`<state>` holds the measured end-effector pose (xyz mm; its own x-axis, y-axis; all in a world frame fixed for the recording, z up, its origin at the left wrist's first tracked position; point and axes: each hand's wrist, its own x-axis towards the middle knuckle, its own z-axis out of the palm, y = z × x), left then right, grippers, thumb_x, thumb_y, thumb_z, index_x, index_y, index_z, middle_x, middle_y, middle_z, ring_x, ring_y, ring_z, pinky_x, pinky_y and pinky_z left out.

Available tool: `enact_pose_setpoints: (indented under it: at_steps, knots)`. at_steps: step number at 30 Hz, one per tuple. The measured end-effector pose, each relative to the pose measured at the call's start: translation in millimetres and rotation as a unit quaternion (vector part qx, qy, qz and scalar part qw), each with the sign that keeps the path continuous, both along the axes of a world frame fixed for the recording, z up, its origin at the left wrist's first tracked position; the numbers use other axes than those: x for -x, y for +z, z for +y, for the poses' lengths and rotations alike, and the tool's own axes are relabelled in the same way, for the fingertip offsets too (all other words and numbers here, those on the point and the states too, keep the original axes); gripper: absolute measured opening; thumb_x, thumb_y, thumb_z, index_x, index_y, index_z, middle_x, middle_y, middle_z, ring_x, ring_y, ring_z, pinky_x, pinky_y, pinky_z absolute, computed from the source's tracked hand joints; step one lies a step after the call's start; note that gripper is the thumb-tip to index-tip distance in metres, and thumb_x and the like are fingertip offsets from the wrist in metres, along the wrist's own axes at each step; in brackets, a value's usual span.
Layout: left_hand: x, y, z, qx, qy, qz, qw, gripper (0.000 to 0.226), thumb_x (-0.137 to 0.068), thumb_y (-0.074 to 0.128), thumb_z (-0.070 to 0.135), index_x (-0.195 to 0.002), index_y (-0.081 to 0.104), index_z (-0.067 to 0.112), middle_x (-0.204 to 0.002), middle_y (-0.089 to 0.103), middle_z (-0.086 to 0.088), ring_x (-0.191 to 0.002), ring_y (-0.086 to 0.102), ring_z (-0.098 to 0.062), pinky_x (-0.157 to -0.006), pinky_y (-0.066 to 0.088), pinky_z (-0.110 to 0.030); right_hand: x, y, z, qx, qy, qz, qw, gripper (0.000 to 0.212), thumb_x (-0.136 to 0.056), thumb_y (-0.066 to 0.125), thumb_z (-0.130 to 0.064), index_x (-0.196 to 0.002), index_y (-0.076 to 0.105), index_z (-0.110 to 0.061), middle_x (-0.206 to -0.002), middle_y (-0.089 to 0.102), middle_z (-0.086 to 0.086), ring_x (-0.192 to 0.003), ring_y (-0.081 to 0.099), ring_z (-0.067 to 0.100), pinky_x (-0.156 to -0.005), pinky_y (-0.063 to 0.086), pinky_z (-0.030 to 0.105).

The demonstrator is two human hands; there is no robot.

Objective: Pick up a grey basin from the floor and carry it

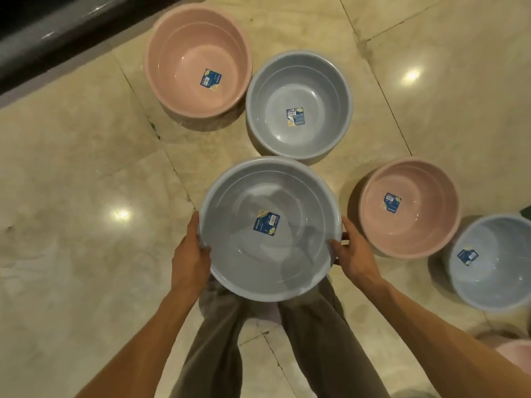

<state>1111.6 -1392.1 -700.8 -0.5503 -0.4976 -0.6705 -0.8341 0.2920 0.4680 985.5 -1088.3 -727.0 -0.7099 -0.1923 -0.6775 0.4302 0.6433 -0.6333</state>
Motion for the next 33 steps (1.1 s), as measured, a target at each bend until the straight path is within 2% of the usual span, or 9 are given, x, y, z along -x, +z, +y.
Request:
enact_pose_setpoints:
  at_steps: [4, 9, 12, 17, 21, 24, 27, 31, 33]
  knots:
    - [11.6, -60.6, -7.2, 0.009, -0.010, -0.019, 1.000, 0.067, -0.104, 0.050, 0.013, -0.161, 0.019, 0.027, -0.144, 0.059, -0.013, -0.122, 0.061, -0.039, -0.101, 0.050, -0.053, 21.1, -54.1, -8.9, -0.030, 0.026, -0.015, 0.999, 0.066, -0.101, 0.065, -0.020, -0.119, 0.040, -0.079, -0.113, 0.064, -0.022, -0.102, 0.071, 0.017, -0.087, 0.062, 0.053]
    - [16.6, -131.1, -16.1, 0.026, -0.003, -0.034, 0.999, 0.072, -0.102, 0.051, 0.007, -0.163, 0.019, 0.029, -0.147, 0.054, -0.012, -0.129, 0.055, -0.035, -0.108, 0.047, -0.052, 26.1, -113.4, -29.2, -0.080, 0.030, 0.010, 0.996, 0.058, -0.097, 0.063, -0.012, -0.145, 0.048, -0.041, -0.111, 0.068, -0.009, -0.096, 0.068, 0.018, -0.078, 0.057, 0.035]
    - [16.5, -162.8, -16.0, 0.048, -0.002, -0.019, 0.999, 0.070, -0.102, 0.052, 0.011, -0.161, 0.022, 0.033, -0.152, 0.047, -0.007, -0.135, 0.050, -0.029, -0.111, 0.045, -0.049, 18.8, -148.4, -30.0, -0.129, 0.036, 0.001, 0.991, 0.051, -0.093, 0.060, -0.021, -0.142, 0.055, -0.032, -0.114, 0.065, 0.008, -0.095, 0.066, 0.029, -0.082, 0.060, 0.045]
    - [20.0, -189.5, -15.0, 0.009, 0.028, -0.066, 0.997, 0.070, -0.106, 0.048, 0.020, -0.162, 0.013, 0.040, -0.132, 0.062, -0.010, -0.114, 0.063, -0.031, -0.106, 0.050, -0.050, 7.1, -161.7, -30.2, -0.067, -0.004, -0.024, 0.997, 0.047, -0.103, 0.060, -0.014, -0.147, 0.049, -0.028, -0.123, 0.064, -0.011, -0.109, 0.065, 0.017, -0.093, 0.056, 0.041]
    - [20.0, -186.0, -23.1, -0.009, 0.012, -0.033, 0.999, 0.065, -0.106, 0.049, 0.036, -0.161, 0.015, 0.039, -0.157, 0.045, -0.003, -0.139, 0.050, -0.034, -0.116, 0.040, -0.053, 7.0, -160.3, -27.4, -0.049, -0.036, -0.056, 0.997, 0.056, -0.105, 0.061, -0.021, -0.155, 0.040, -0.033, -0.126, 0.066, -0.007, -0.109, 0.070, 0.018, -0.094, 0.060, 0.051]
    - [25.7, -174.3, -31.6, -0.006, -0.016, -0.023, 1.000, 0.065, -0.106, 0.052, 0.032, -0.161, 0.018, 0.040, -0.156, 0.048, -0.002, -0.136, 0.052, -0.033, -0.113, 0.044, -0.054, 14.4, -143.4, -33.6, -0.057, -0.039, -0.043, 0.997, 0.056, -0.105, 0.061, -0.023, -0.156, 0.040, -0.031, -0.122, 0.067, -0.009, -0.098, 0.070, 0.004, -0.090, 0.062, 0.048]
    - [35.4, -152.8, -39.9, 0.009, -0.037, -0.021, 0.999, 0.069, -0.104, 0.054, 0.026, -0.161, 0.017, 0.040, -0.152, 0.052, -0.005, -0.133, 0.055, -0.036, -0.110, 0.046, -0.056, 23.6, -118.6, -38.0, -0.059, -0.047, -0.046, 0.996, 0.057, -0.103, 0.062, -0.026, -0.156, 0.041, -0.031, -0.131, 0.066, 0.000, -0.107, 0.068, 0.018, -0.093, 0.060, 0.054]
    - [57.5, -109.2, -53.0, 0.023, -0.065, -0.021, 0.997, 0.072, -0.105, 0.053, 0.019, -0.162, 0.013, 0.037, -0.146, 0.057, -0.007, -0.123, 0.061, -0.035, -0.102, 0.051, -0.051, 36.4, -89.1, -28.1, -0.029, -0.054, -0.016, 0.998, 0.072, -0.086, 0.064, -0.065, -0.151, 0.041, -0.045, -0.133, 0.066, 0.000, -0.112, 0.069, 0.026, -0.090, 0.059, 0.059]
    - [70.7, -85.7, -59.8, 0.036, -0.080, -0.010, 0.996, 0.068, -0.106, 0.050, 0.025, -0.162, 0.013, 0.038, -0.149, 0.054, -0.007, -0.125, 0.060, -0.036, -0.102, 0.051, -0.054, 50.1, -57.8, -36.6, -0.021, -0.053, -0.015, 0.998, 0.063, -0.092, 0.064, -0.057, -0.150, 0.042, -0.046, -0.128, 0.067, 0.001, -0.106, 0.072, 0.020, -0.087, 0.060, 0.059]
